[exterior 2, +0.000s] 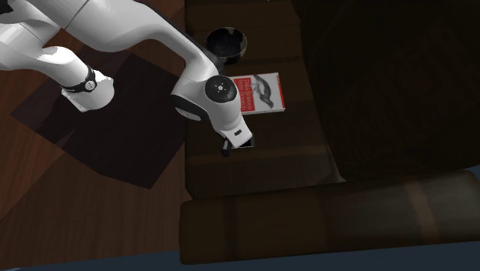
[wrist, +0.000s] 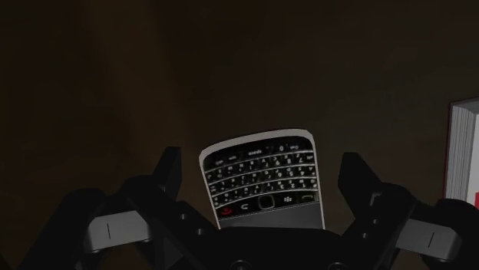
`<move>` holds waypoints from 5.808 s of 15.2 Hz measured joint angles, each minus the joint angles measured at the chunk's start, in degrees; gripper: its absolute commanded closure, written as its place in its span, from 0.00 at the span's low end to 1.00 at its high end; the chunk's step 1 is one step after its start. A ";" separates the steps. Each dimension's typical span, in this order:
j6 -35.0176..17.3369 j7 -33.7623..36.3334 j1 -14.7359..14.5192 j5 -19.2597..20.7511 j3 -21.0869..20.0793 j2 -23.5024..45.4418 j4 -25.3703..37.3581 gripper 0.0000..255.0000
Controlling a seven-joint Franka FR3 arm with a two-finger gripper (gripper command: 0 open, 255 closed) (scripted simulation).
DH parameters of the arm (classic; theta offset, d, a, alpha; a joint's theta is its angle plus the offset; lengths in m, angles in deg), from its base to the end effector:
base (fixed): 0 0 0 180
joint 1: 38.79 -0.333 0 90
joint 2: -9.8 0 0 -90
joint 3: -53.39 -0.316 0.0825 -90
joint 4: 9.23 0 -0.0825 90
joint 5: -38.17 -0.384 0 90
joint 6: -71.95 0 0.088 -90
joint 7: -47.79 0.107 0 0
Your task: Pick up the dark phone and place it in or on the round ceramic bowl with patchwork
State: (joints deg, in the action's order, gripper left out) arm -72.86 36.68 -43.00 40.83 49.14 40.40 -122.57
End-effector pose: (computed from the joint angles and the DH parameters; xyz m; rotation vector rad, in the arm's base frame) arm 0.6078 0.0897 0.1963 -3.0783 -0.5739 -0.0272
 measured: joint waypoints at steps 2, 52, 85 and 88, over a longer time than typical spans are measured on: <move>-0.03 0.00 0.00 0.00 0.00 0.01 -0.01 0.00; 19.09 3.19 -1.75 -1.76 -2.66 -19.90 -0.74 1.00; 12.58 41.08 -21.29 1.59 -18.73 -22.93 -10.78 1.00; 10.37 41.53 -21.35 2.44 -18.48 -21.55 -11.73 1.00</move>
State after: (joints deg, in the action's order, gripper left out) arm -62.49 78.21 -64.35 43.27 30.66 18.85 -134.30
